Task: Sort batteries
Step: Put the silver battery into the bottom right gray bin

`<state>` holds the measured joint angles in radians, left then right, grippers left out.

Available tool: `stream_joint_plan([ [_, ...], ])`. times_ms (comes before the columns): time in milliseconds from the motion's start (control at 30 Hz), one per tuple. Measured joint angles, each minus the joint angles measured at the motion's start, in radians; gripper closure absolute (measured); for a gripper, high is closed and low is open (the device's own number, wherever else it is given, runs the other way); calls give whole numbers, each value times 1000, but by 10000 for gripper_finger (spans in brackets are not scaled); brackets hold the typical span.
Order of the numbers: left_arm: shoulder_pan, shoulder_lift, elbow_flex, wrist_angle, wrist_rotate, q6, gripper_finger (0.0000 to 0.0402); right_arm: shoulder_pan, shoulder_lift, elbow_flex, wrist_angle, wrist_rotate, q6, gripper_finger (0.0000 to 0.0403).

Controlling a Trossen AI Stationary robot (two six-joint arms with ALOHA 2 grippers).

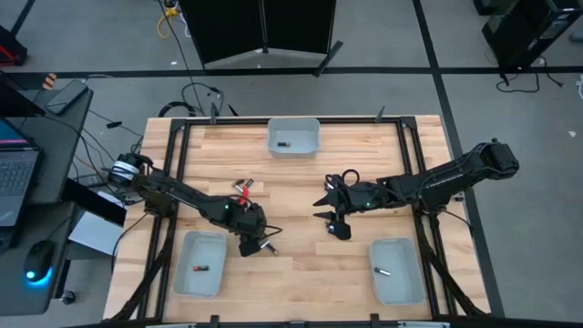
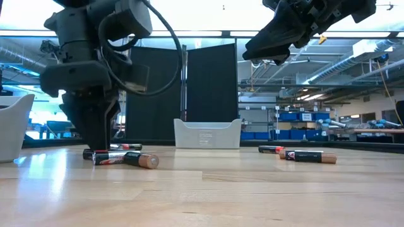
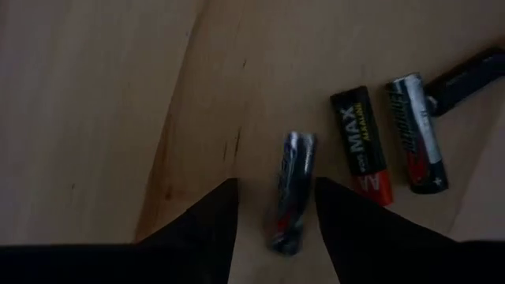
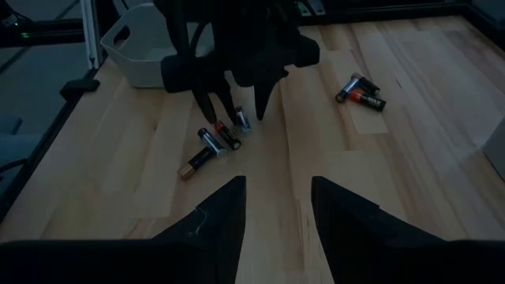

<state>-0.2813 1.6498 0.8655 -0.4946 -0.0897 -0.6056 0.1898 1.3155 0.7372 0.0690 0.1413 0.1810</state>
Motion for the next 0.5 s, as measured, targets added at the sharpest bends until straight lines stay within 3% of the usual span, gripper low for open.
stream_joint_plan([
  [267,0,23,6,-36,-16,1,254,1,0,0,-14,15,0,247],
  [500,0,17,3,-47,-36,52,344,1,0,0,-22,16,0,247],
])
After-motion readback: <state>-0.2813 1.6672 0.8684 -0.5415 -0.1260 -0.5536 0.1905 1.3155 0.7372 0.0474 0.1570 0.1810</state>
